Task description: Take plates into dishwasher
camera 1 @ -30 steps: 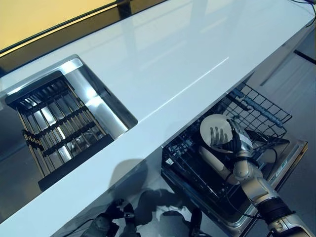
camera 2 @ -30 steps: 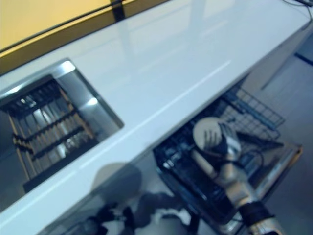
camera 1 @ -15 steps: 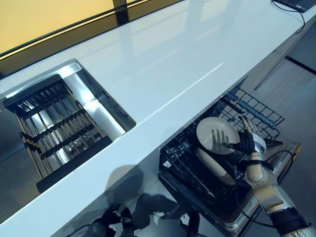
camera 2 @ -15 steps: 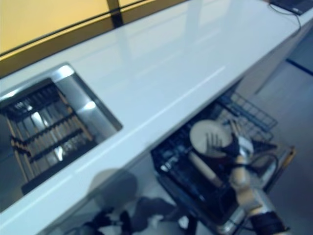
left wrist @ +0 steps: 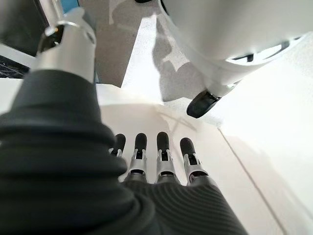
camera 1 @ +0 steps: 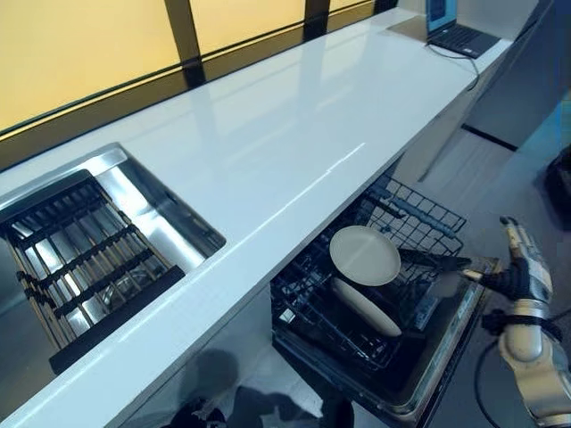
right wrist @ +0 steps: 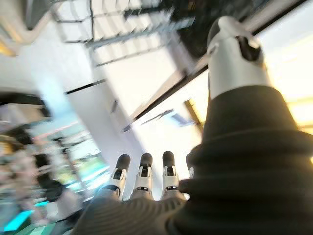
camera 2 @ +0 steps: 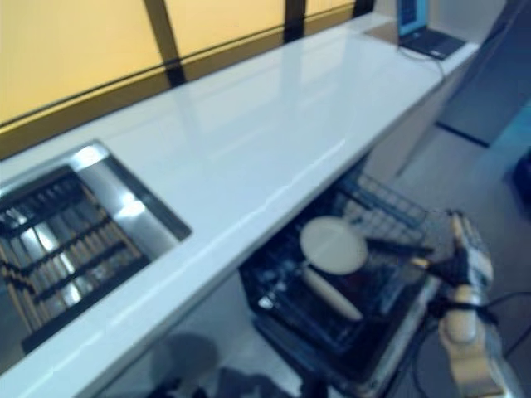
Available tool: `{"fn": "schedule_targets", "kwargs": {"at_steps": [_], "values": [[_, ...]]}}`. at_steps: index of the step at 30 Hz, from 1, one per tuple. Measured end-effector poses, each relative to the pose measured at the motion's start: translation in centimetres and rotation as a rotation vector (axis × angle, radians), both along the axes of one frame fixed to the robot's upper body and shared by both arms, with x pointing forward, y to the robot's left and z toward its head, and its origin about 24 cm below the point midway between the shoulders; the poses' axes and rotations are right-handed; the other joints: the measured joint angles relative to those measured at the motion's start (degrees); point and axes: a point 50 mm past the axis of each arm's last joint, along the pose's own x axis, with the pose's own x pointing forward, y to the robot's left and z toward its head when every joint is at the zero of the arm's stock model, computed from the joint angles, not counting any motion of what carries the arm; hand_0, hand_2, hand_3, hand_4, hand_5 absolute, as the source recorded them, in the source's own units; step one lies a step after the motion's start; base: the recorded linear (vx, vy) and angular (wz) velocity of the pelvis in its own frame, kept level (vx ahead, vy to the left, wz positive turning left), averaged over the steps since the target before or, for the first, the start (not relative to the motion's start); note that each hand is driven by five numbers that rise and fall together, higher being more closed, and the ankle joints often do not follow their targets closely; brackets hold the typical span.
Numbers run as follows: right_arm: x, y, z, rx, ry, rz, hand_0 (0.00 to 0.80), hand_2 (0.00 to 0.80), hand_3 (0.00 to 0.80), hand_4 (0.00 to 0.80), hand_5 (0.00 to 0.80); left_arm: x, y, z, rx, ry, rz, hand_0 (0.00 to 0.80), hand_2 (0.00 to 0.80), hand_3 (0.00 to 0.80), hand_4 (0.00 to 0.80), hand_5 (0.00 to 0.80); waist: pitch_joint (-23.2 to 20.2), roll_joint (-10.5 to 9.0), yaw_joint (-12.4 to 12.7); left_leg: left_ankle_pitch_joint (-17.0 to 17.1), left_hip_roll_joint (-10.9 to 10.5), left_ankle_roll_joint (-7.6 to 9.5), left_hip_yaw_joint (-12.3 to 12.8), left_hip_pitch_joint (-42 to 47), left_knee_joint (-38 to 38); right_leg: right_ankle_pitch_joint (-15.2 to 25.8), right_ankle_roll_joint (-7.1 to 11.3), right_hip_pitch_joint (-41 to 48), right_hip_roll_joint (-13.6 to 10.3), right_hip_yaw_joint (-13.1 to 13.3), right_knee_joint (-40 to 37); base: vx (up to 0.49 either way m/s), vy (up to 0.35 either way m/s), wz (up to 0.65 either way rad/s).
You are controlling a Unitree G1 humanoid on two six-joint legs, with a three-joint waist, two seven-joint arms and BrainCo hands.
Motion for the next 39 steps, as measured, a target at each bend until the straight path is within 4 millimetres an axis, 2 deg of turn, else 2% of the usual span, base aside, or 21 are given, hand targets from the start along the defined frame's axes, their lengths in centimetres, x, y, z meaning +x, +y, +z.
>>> {"fn": "schedule_targets", "kwargs": {"at_steps": [2,3,6,7,8,11,14,18,23,25,27,29,31,34,39], "values": [[-0.8,-0.4,-1.5,0.243,-0.042,-0.002,0.000,0.000,0.000,0.000,0.000,-1.1,0.1,-0.4,0.000,0.031,0.011,0.000,0.000,0.000,0.000,0.000,-1.92,0.32,-0.46,-0.50,0.11,-0.17,0.70,0.60,-0.01,-0.19,0.13,0.07,0.06,0.47,-0.02,0.060,-0.003,-0.15],[-1.0,-0.5,-2.1,0.303,-0.045,-0.004,0.000,0.000,0.000,0.000,0.000,-1.3,0.0,-0.5,0.000,0.039,0.014,0.000,0.000,0.000,0.000,0.000,-2.42,0.32,-0.76,-0.55,0.12,-0.21,0.73,0.66,-0.01,-0.22,0.15,0.08,0.07,0.48,-0.01,0.073,-0.014,-0.04],[-2.0,-0.7,-5.5,0.571,-0.018,-0.026,0.000,0.000,0.000,0.000,0.000,-1.7,-0.2,-0.8,-0.005,0.050,0.019,0.000,0.000,0.000,0.000,0.000,-4.06,0.78,-1.75,-0.59,0.16,-0.23,1.13,1.35,-0.04,-0.24,0.20,0.39,0.13,0.85,-0.02,0.070,-0.025,-0.05],[-2.1,-0.7,-6.1,0.608,-0.014,-0.030,0.000,0.000,0.000,0.000,0.000,-1.7,-0.2,-0.8,-0.006,0.051,0.020,0.000,0.000,0.000,0.000,0.000,-4.20,0.88,-1.75,-0.64,0.22,-0.27,1.39,1.62,-0.04,-0.25,0.21,0.53,0.15,1.03,-0.02,0.052,-0.042,-0.12],[-2.6,-0.7,-7.7,0.704,-0.006,-0.056,0.000,0.000,0.000,0.000,0.000,-2.0,-0.4,-1.0,-0.008,0.064,0.024,0.000,0.000,0.000,0.000,0.000,-5.04,1.04,-1.72,-0.78,0.33,-0.39,1.77,2.18,-0.08,-0.29,0.18,0.85,0.25,1.25,-0.04,0.038,-0.038,-0.10],[-3.3,-0.6,-9.6,0.838,0.005,-0.091,0.000,0.000,0.000,0.000,0.000,-2.6,-0.6,-1.3,-0.014,0.085,0.030,0.000,0.000,0.000,0.000,0.000,-6.60,1.66,-1.80,-0.87,0.42,-0.39,2.05,2.44,-0.22,-0.39,0.05,0.98,0.27,1.44,-0.22,0.032,-0.048,-0.05],[-4.9,-0.9,-13.0,1.038,0.032,-0.192,0.000,0.000,0.000,0.000,0.000,-3.1,-0.5,-1.4,-0.012,0.100,0.034,0.000,0.000,0.000,0.000,0.000,-8.61,2.06,-1.69,-0.87,0.47,-0.39,2.06,2.45,-0.26,-0.44,-0.03,1.05,0.32,1.44,-0.24,0.026,-0.056,0.00],[-6.0,-0.9,-15.0,1.176,0.040,-0.245,0.000,0.000,0.000,0.000,0.000,-3.4,-0.5,-1.5,-0.010,0.110,0.031,0.000,0.000,0.000,0.000,0.000,-9.08,2.72,-1.72,-0.77,0.36,-0.27,2.01,2.49,-0.14,-0.39,0.00,1.06,0.20,1.42,-0.22,-0.013,-0.045,0.01],[-5.8,-0.6,-15.1,1.252,0.022,-0.192,0.000,0.000,0.000,0.000,0.000,-2.5,-1.2,-1.4,-0.012,0.099,-0.020,0.000,0.000,0.000,0.000,0.000,-8.13,4.85,-1.77,-0.66,-0.02,-0.12,1.94,1.02,-0.17,-0.35,0.05,-0.55,-0.36,1.44,0.34,-0.232,0.034,0.00],[-4.6,-1.0,-14.1,1.256,-0.024,-0.153,0.000,0.000,0.000,0.000,0.000,-0.9,-1.9,-1.1,-0.020,0.063,-0.059,0.000,0.000,0.000,0.000,0.000,-6.48,6.99,-1.82,-0.03,-0.79,0.68,1.60,-2.11,0.11,-0.31,0.12,-4.34,-1.28,1.50,2.08,-0.294,0.094,0.02],[-2.5,-1.8,-12.4,1.250,-0.099,-0.115,0.000,0.000,0.000,0.000,0.000,1.7,-3.1,-0.3,-0.046,-0.009,-0.075,0.000,0.000,0.000,0.000,0.000,-2.72,9.54,-2.59,1.04,-2.03,1.86,0.72,-5.81,0.43,0.56,0.50,-8.36,-2.53,1.74,3.70,-0.200,0.054,0.08],[-0.7,-1.7,-11.3,1.257,-0.138,-0.078,0.000,0.000,0.000,0.000,0.000,3.2,-3.8,0.2,-0.066,-0.059,-0.071,0.000,0.000,0.000,0.000,0.000,0.65,11.13,-3.35,1.47,-2.46,2.19,0.72,-6.70,0.23,1.00,0.50,-9.55,-2.95,1.92,3.84,-0.117,0.041,0.01],[0.0,-1.6,-10.8,1.249,-0.176,-0.071,0.000,0.000,0.000,0.000,0.000,3.7,-4.2,0.4,-0.080,-0.083,-0.056,0.000,0.000,0.000,0.000,0.000,2.93,12.25,-3.44,1.50,-2.64,2.20,0.78,-6.73,0.04,1.06,0.51,-10.12,-3.02,2.40,3.98,-0.073,0.029,-0.12],[0.3,-2.6,-10.4,1.219,-0.189,-0.092,0.000,0.000,0.000,0.000,0.000,4.3,-4.2,0.7,-0.081,-0.110,-0.058,0.000,0.000,0.000,0.000,0.000,5.80,12.75,-3.80,1.40,-2.63,2.10,1.66,-6.93,0.00,1.05,0.48,-11.25,-2.97,3.33,4.22,-0.064,0.009,-0.16],[0.8,-3.1,-10.4,1.218,-0.203,-0.097,0.000,0.000,0.000,0.000,0.000,5.4,-4.4,1.3,-0.085,-0.145,-0.057,0.000,0.000,0.000,0.000,0.000,8.64,13.07,-4.81,1.53,-2.63,1.82,2.22,-8.18,0.02,1.31,0.34,-13.55,-3.01,3.70,4.94,-0.084,0.007,-0.11]]}}
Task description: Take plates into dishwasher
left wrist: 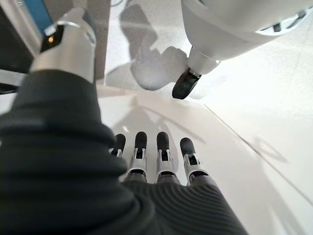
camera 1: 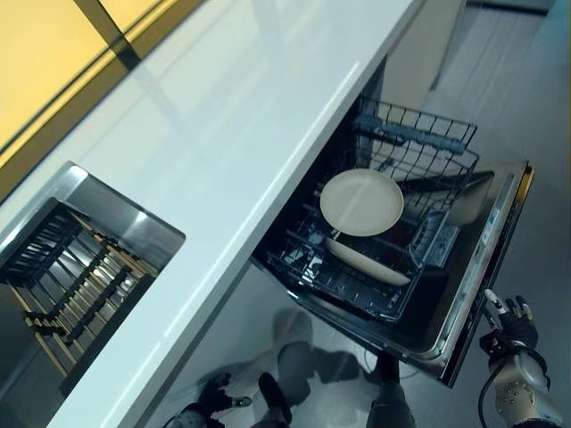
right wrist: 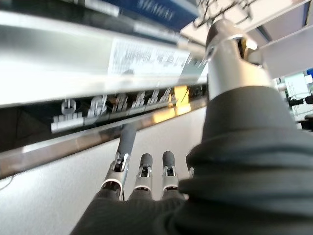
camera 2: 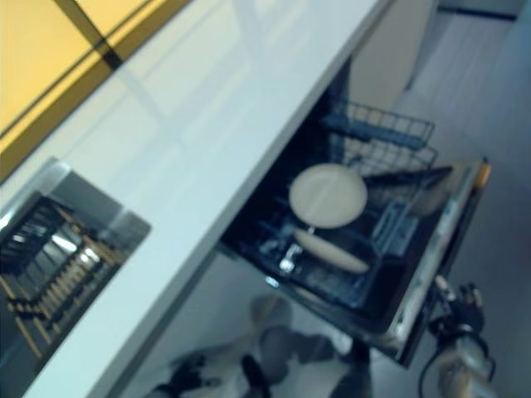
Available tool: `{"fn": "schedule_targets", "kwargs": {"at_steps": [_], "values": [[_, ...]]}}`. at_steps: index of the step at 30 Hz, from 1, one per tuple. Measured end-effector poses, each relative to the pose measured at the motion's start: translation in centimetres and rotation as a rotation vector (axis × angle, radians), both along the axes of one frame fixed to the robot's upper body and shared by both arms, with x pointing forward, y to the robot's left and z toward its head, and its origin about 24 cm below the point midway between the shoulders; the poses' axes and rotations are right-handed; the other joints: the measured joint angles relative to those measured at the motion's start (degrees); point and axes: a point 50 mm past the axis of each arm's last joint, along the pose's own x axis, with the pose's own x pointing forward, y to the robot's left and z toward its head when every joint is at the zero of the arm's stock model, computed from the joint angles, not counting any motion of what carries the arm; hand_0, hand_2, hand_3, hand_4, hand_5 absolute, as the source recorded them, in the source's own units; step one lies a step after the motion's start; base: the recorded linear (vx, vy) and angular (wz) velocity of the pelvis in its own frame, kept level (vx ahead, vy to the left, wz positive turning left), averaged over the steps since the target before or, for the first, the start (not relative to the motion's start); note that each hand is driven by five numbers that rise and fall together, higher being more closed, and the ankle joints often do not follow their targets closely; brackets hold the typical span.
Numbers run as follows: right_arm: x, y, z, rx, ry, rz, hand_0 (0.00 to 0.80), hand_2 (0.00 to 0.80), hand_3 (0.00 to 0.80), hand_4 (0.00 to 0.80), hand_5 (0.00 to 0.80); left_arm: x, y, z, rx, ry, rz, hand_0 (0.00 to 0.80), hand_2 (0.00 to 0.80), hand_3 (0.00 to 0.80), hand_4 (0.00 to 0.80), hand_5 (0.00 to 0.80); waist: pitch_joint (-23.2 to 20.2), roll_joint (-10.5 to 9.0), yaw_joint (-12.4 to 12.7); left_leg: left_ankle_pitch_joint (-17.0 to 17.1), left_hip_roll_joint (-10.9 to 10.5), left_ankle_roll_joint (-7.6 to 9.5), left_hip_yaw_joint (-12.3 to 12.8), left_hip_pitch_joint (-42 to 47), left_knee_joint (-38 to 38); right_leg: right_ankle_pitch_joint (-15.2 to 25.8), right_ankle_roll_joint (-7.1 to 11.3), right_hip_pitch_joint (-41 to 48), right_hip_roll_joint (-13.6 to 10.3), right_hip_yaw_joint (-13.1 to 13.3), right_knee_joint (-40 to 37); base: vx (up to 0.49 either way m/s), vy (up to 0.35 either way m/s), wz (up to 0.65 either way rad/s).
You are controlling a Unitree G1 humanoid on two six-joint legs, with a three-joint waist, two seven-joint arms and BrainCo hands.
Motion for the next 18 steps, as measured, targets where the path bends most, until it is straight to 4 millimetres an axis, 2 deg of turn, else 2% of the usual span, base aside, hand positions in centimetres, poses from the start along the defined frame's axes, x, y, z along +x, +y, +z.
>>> {"fn": "schedule_targets", "kwargs": {"at_steps": [8,15,18], "values": [[1.3,-0.5,1.0,-0.013,-0.055,0.019,0.000,0.000,0.000,0.000,0.000,1.8,-0.7,1.0,-0.019,-0.060,-0.033,0.000,0.000,0.000,0.000,0.000,1.73,0.77,0.00,-0.17,-0.11,-0.21,-0.06,-1.79,-0.04,0.00,0.02,-2.88,0.07,1.03,0.56,-0.039,0.000,-0.08],[2.5,0.3,1.7,-0.028,-0.088,0.077,0.000,0.000,0.000,0.000,0.000,2.3,-0.6,1.3,-0.019,-0.077,-0.029,0.000,0.000,0.000,0.000,0.000,1.72,0.87,0.08,-0.18,-0.26,-0.23,-0.35,-3.39,-0.03,-0.34,-0.01,-5.94,-0.24,1.08,2.15,-0.025,0.004,-0.08],[3.1,1.0,1.3,-0.024,-0.069,0.110,0.000,0.000,0.000,0.000,0.000,2.5,-0.7,1.4,-0.018,-0.084,-0.030,0.000,0.000,0.000,0.000,0.000,1.71,0.90,0.16,-0.17,-0.44,-0.22,-0.83,-3.96,-0.02,-0.34,-0.01,-6.97,-0.48,1.07,2.76,-0.002,0.003,-0.04]]}}
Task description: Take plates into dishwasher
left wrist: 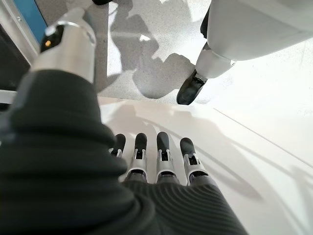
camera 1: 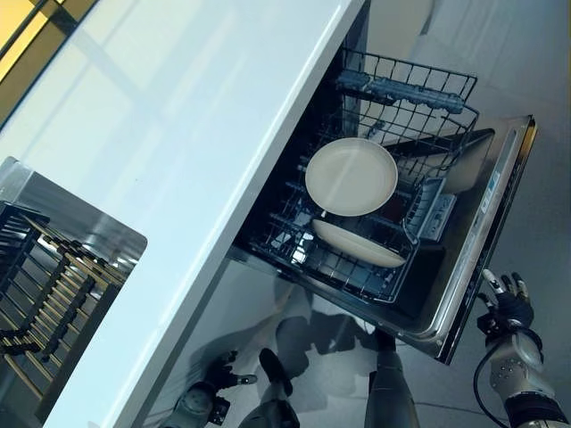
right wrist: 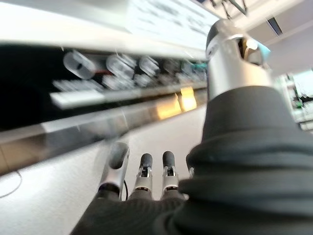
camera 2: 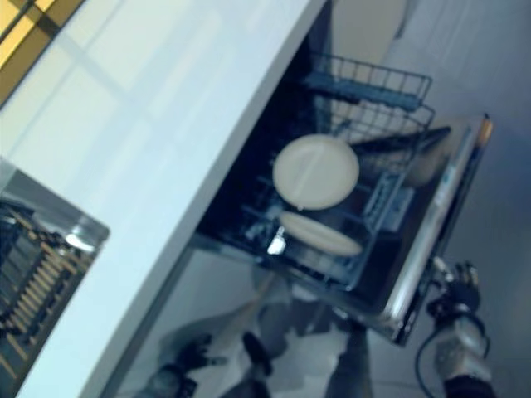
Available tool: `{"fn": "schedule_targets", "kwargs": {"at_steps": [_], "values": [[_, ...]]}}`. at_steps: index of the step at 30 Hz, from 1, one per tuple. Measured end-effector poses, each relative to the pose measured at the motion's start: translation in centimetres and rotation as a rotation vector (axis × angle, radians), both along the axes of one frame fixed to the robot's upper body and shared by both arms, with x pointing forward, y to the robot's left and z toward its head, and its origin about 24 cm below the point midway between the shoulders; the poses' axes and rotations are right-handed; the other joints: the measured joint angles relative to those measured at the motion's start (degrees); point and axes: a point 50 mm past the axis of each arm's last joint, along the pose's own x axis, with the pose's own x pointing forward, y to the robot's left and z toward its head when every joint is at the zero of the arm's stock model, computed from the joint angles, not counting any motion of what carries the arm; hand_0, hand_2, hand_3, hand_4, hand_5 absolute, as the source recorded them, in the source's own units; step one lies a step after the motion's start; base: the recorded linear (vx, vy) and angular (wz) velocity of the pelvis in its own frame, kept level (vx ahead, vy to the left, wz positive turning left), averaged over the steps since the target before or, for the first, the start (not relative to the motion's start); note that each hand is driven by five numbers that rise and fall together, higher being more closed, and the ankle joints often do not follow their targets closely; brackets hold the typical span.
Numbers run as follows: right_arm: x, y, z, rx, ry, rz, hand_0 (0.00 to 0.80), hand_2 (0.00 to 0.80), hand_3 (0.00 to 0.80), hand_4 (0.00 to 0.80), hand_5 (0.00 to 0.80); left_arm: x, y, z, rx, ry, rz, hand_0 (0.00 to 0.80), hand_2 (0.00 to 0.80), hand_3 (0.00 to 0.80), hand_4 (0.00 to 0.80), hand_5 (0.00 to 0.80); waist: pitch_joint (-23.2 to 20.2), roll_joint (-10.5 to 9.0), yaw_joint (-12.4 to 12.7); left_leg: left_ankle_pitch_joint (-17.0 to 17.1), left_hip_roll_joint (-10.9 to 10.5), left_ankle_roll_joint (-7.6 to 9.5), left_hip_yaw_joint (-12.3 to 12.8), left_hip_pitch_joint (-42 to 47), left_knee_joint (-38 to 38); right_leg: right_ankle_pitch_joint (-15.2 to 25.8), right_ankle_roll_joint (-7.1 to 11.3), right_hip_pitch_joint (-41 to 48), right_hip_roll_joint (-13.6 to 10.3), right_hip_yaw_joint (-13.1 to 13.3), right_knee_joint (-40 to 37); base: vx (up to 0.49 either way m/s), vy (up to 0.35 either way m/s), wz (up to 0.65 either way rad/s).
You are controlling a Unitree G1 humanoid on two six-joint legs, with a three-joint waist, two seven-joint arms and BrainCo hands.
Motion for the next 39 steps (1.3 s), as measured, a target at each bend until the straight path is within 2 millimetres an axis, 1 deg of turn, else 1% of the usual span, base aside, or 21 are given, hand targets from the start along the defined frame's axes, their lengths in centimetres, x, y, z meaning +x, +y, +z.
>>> {"fn": "schedule_targets", "kwargs": {"at_steps": [2,4,7,9,14,15,16,20,21,26,29,32,34,36,37,39], "values": [[0.0,0.4,-0.6,0.003,0.026,0.023,0.000,0.000,0.000,0.000,0.000,0.0,0.0,0.0,-0.001,-0.002,-0.001,0.000,0.000,0.000,0.000,0.000,0.00,0.01,0.04,0.00,-0.06,-0.01,-0.83,-0.12,0.00,-0.01,-0.01,-0.05,-0.02,-0.02,0.03,0.000,0.000,0.00],[0.2,1.3,-1.2,-0.001,0.059,0.079,0.000,0.000,0.000,0.000,0.000,0.1,0.0,0.1,0.000,-0.005,-0.001,0.000,0.000,0.000,0.000,0.000,-0.02,0.03,0.12,0.03,-0.15,0.02,-0.91,-0.56,0.05,-0.01,0.01,-0.63,-0.14,-0.02,0.44,0.000,0.000,0.00],[0.4,2.0,-1.5,0.015,0.059,0.113,0.000,0.000,0.000,0.000,0.000,0.2,0.0,0.1,0.001,-0.006,0.000,0.000,0.000,0.000,0.000,0.000,-0.03,0.04,0.15,0.08,-0.16,0.07,-0.96,-0.54,0.08,-0.22,-0.04,-0.86,-0.22,-0.03,1.08,0.000,0.000,0.00],[0.5,2.4,-1.7,-0.012,0.091,0.157,0.000,0.000,0.000,0.000,0.000,0.5,-0.1,0.2,0.002,-0.009,-0.002,0.000,0.000,0.000,0.000,0.000,-0.03,0.05,0.18,0.16,-0.18,0.17,-1.07,-0.55,0.09,-0.64,-0.14,-1.17,-0.33,-0.04,1.86,0.000,0.000,0.00],[0.6,2.3,-1.7,-0.054,0.142,0.192,0.000,0.000,0.000,0.000,0.000,0.7,-0.1,0.4,0.003,-0.012,-0.003,0.000,0.000,0.000,0.000,0.000,-0.04,0.07,0.49,0.12,-0.16,0.34,-1.85,-0.54,0.19,-1.66,-0.47,-2.05,-0.55,-0.19,4.29,0.008,-0.010,0.02],[0.6,2.2,-1.6,-0.056,0.148,0.194,0.000,0.000,0.000,0.000,0.000,0.7,-0.1,0.4,0.003,-0.013,-0.003,0.000,0.000,0.000,0.000,0.000,-0.05,0.08,1.04,0.16,-0.16,0.30,-2.32,-0.56,0.20,-1.89,-0.61,-2.45,-0.57,-0.20,5.06,0.008,-0.024,-0.03],[0.6,2.2,-1.6,-0.056,0.151,0.194,0.000,0.000,0.000,0.000,0.000,0.6,-0.1,0.3,0.004,-0.011,-0.002,0.000,0.000,0.000,0.000,0.000,-0.05,0.08,1.46,0.19,-0.03,0.30,-2.50,-0.58,0.28,-2.05,-0.80,-2.71,-0.57,-0.45,5.57,0.014,-0.029,-0.04],[0.8,2.3,-1.6,-0.060,0.163,0.205,0.000,0.000,0.000,0.000,0.000,0.6,-0.1,0.3,0.004,-0.007,-0.001,0.000,0.000,0.000,0.000,0.000,-0.05,0.08,1.65,0.21,0.20,0.26,-3.29,-0.59,0.67,-2.97,-1.33,-3.49,-0.79,-1.20,7.97,0.000,0.000,0.00],[0.8,2.4,-1.7,-0.064,0.172,0.212,0.000,0.000,0.000,0.000,0.000,0.6,-0.1,0.3,0.004,-0.006,-0.001,0.000,0.000,0.000,0.000,0.000,-0.06,0.09,1.67,0.22,0.36,0.25,-3.85,-0.61,0.89,-3.13,-1.55,-3.50,-0.79,-1.64,8.40,0.000,0.000,0.00],[1.0,2.7,-1.9,-0.071,0.202,0.230,0.000,0.000,0.000,0.000,0.000,0.5,-0.2,0.2,0.003,0.000,0.000,0.000,0.000,0.000,0.000,0.000,-0.07,0.10,1.86,0.20,1.16,0.24,-4.25,-0.56,1.77,-4.00,-2.31,-3.59,-0.76,-2.93,10.47,0.007,-0.007,0.03],[1.0,2.8,-1.9,-0.087,0.216,0.233,0.000,0.000,0.000,0.000,0.000,0.5,-0.4,0.2,0.000,0.002,-0.003,0.000,0.000,0.000,0.000,0.000,-0.08,0.12,2.33,0.20,1.47,0.24,-4.64,-0.44,2.19,-4.19,-2.61,-3.48,-0.59,-3.18,11.09,0.079,0.009,0.00],[1.0,2.9,-2.1,-0.093,0.227,0.232,0.000,0.000,0.000,0.000,0.000,0.3,-0.5,0.0,-0.003,0.014,-0.002,0.000,0.000,0.000,0.000,0.000,-0.09,0.13,2.93,0.20,1.35,-0.03,-5.65,0.06,2.39,-4.27,-2.76,-3.22,-0.57,-3.34,11.62,0.009,0.041,-0.03],[1.0,3.4,-2.3,-0.111,0.249,0.232,0.000,0.000,0.000,0.000,0.000,0.0,-0.8,-0.3,-0.007,0.031,0.000,0.000,0.000,0.000,0.000,0.000,-0.11,0.16,2.96,-0.15,1.55,-0.38,-5.66,1.16,2.17,-4.31,-2.87,-1.89,-0.58,-3.77,11.32,0.078,0.066,-0.04],[0.7,3.7,-2.7,-0.133,0.294,0.241,0.000,0.000,0.000,0.000,0.000,-0.7,-1.1,-0.7,-0.017,0.055,0.005,0.000,0.000,0.000,0.000,0.000,-0.16,0.23,3.10,-0.76,2.07,-0.55,-5.76,3.16,2.22,-4.23,-2.86,1.20,-0.49,-5.11,10.12,0.091,0.059,0.02],[0.7,3.8,-2.7,-0.141,0.302,0.248,0.000,0.000,0.000,0.000,0.000,-0.8,-1.1,-0.8,-0.016,0.062,0.006,0.000,0.000,0.000,0.000,0.000,-0.16,0.23,3.08,-0.96,2.10,-0.81,-5.78,3.55,2.10,-4.23,-2.85,1.78,-0.45,-5.33,9.72,0.171,0.042,0.01],[0.5,4.5,-2.6,-0.166,0.303,0.283,0.000,0.000,0.000,0.000,0.000,-1.2,-1.2,-1.1,-0.014,0.080,0.005,0.000,0.000,0.000,0.000,0.000,-0.16,0.22,3.10,-1.13,2.36,-1.01,-6.49,4.48,2.22,-3.78,-2.92,3.64,-0.14,-6.47,8.42,0.084,0.052,-0.02]]}}
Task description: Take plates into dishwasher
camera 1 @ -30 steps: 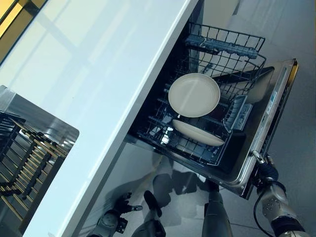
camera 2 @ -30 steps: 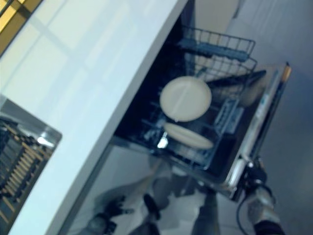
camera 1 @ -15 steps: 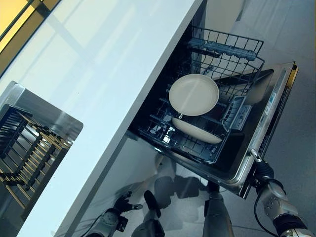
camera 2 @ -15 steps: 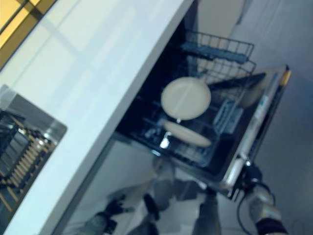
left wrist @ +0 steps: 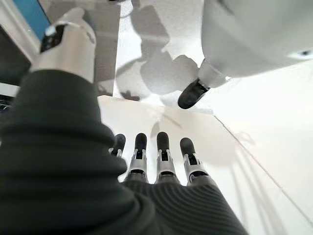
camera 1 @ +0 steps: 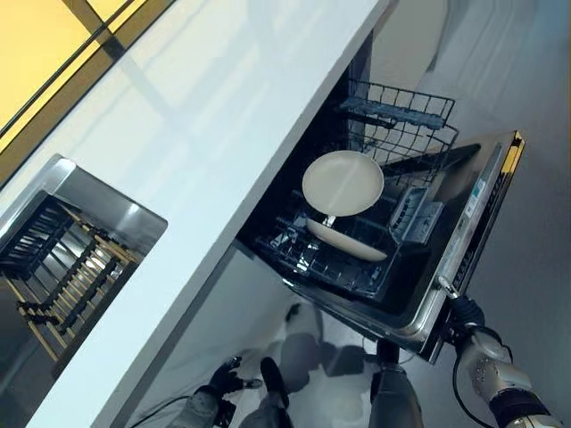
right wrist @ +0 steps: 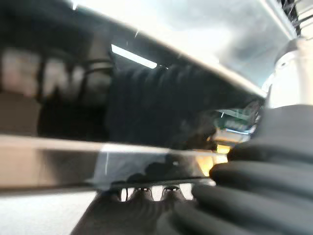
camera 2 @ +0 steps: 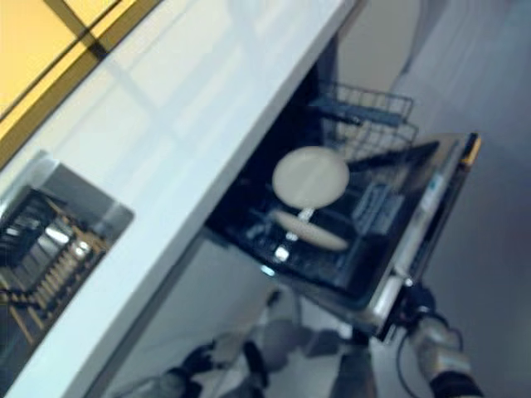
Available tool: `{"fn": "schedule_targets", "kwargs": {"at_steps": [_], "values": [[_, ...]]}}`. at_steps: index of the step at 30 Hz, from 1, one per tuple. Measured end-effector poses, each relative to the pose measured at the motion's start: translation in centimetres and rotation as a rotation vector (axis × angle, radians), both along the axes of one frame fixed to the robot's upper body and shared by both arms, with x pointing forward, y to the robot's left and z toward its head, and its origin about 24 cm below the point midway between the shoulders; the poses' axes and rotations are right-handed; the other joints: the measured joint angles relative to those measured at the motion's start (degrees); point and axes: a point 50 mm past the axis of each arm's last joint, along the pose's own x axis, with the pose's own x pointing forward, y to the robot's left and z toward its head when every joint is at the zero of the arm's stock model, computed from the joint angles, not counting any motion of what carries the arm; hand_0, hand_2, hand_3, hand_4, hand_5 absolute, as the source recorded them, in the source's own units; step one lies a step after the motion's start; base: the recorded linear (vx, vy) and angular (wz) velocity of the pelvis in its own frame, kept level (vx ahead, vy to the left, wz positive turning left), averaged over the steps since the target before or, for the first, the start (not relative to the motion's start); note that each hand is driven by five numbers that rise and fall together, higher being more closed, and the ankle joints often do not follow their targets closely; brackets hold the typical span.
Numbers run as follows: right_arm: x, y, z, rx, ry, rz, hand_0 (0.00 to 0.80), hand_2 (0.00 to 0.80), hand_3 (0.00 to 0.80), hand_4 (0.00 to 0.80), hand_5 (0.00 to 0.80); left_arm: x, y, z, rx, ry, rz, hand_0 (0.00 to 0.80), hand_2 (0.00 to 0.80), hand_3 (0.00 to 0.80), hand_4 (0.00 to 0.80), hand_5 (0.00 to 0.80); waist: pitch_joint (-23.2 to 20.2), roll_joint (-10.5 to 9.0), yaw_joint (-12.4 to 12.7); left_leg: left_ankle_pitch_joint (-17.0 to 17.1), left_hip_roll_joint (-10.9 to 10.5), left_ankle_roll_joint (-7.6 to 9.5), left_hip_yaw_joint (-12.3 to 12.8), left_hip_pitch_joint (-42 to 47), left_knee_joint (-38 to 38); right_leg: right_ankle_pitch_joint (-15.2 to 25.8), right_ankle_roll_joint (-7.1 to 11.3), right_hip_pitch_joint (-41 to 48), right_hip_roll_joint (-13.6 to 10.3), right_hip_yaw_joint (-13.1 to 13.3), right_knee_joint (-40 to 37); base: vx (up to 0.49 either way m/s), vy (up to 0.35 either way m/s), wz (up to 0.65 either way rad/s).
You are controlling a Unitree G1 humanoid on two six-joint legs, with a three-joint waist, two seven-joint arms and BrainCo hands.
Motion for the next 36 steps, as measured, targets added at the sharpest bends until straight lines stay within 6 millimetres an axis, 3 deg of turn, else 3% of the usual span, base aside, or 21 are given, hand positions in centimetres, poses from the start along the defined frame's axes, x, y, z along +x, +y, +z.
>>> {"fn": "schedule_targets", "kwargs": {"at_steps": [8,11,16,19,23,27,29,30,31,32,33,34,36], "values": [[0.1,1.5,0.9,-0.040,-0.006,0.092,0.000,0.000,0.000,0.000,0.000,-0.7,0.4,-0.4,-0.009,0.028,0.031,0.000,0.000,0.000,0.000,0.000,-0.10,-0.17,0.08,-0.38,0.73,-0.31,-0.92,2.67,0.57,1.53,-0.02,6.00,0.53,-3.02,-4.12,0.077,0.081,0.06],[0.3,1.7,1.2,-0.056,-0.019,0.108,0.000,0.000,0.000,0.000,0.000,-1.2,0.6,-0.7,-0.013,0.042,0.049,0.000,0.000,0.000,0.000,0.000,-0.39,-0.30,1.34,-0.42,0.78,-0.31,-1.14,3.03,0.85,1.68,0.18,7.21,0.41,-3.35,-4.90,0.112,0.066,0.10],[0.7,2.4,2.3,-0.064,-0.068,0.146,0.000,0.000,0.000,0.000,0.000,-2.8,0.9,-1.4,-0.011,0.081,0.062,0.000,0.000,0.000,0.000,0.000,-1.60,-1.02,3.91,-0.43,0.31,-0.15,-3.53,1.84,2.34,1.75,0.17,7.99,-0.67,-5.04,-3.38,0.060,0.075,0.25],[1.7,3.0,3.7,-0.067,-0.127,0.163,0.000,0.000,0.000,0.000,0.000,-3.4,1.4,-1.6,-0.017,0.091,0.102,0.000,0.000,0.000,0.000,0.000,-1.99,-0.92,5.72,-1.52,-0.15,1.54,-5.66,0.03,4.04,1.03,0.06,7.98,-1.50,-5.88,-1.22,0.049,0.059,0.46],[3.3,5.0,5.0,-0.052,-0.173,0.294,0.000,0.000,0.000,0.000,0.000,-3.9,2.1,-1.8,-0.017,0.108,0.152,0.000,0.000,0.000,0.000,0.000,-2.85,-0.36,9.73,-3.05,-0.58,2.92,-7.19,-2.61,7.34,-2.56,0.45,8.06,-3.59,-7.27,4.27,0.092,0.029,0.69],[4.2,6.9,5.7,-0.038,-0.197,0.391,0.000,0.000,0.000,0.000,0.000,-4.6,2.8,-2.0,-0.014,0.123,0.190,0.000,0.000,0.000,0.000,0.000,-3.49,-0.19,13.83,-3.13,-1.83,2.85,-8.65,-4.43,10.61,-6.90,1.78,9.25,-6.23,-7.65,10.99,0.128,-0.001,0.86],[3.7,6.6,4.0,-0.014,-0.132,0.337,0.000,0.000,0.000,0.000,0.000,-5.7,4.2,-2.1,0.020,0.144,0.203,0.000,0.000,0.000,0.000,0.000,-4.19,-2.43,14.37,-3.39,-2.90,2.48,-8.70,-5.38,13.15,-8.97,2.26,9.13,-8.11,-7.69,13.62,0.103,-0.005,0.80],[3.6,6.8,3.9,-0.023,-0.122,0.356,0.000,0.000,0.000,0.000,0.000,-7.4,4.6,-2.7,0.032,0.195,0.218,0.000,0.000,0.000,0.000,0.000,-4.51,-2.97,14.82,-4.35,-3.23,2.40,-8.58,-6.59,16.35,-9.11,2.54,9.35,-8.44,-7.90,13.89,0.091,-0.002,0.05],[3.5,6.4,3.7,-0.029,-0.108,0.337,0.000,0.000,0.000,0.000,0.000,-8.8,4.9,-3.1,0.040,0.232,0.229,0.000,0.000,0.000,0.000,0.000,-4.59,-2.72,16.53,-4.10,-2.54,3.13,-9.13,-7.33,18.23,-13.28,-0.33,8.82,-8.68,-6.48,23.29,0.097,0.001,0.01],[3.4,6.2,3.2,-0.025,-0.091,0.319,0.000,0.000,0.000,0.000,0.000,-9.2,5.4,-3.1,0.052,0.234,0.231,0.000,0.000,0.000,0.000,0.000,-4.84,-3.54,16.92,-4.08,-2.87,3.16,-9.39,-7.65,19.03,-16.10,-1.75,8.99,-8.76,-5.65,28.34,0.082,0.015,0.28],[3.3,5.9,2.5,-0.030,-0.060,0.300,0.000,0.000,0.000,0.000,0.000,-9.8,6.6,-2.8,0.081,0.233,0.234,0.000,0.000,0.000,0.000,0.000,-5.78,-5.98,17.77,-4.08,-4.35,3.15,-9.96,-9.23,20.39,-23.93,-2.73,11.78,-9.06,-7.06,31.67,0.060,0.007,0.50],[3.3,5.3,2.9,-0.044,-0.067,0.287,0.000,0.000,0.000,0.000,0.000,-10.0,7.0,-2.8,0.090,0.242,0.239,0.000,0.000,0.000,0.000,0.000,-5.37,-6.45,18.70,-4.06,-4.90,3.14,-10.46,-10.32,21.29,-26.88,1.79,14.10,-9.32,-9.40,29.39,0.054,0.004,0.51],[3.2,5.2,2.4,-0.029,-0.058,0.252,0.000,0.000,0.000,0.000,0.000,-10.3,7.6,-2.8,0.099,0.248,0.259,0.000,0.000,0.000,0.000,0.000,-5.25,-6.51,19.45,-4.08,-4.53,3.12,-11.64,-10.44,20.40,-26.67,1.40,15.22,-9.52,-12.38,29.21,0.046,-0.001,0.45]]}}
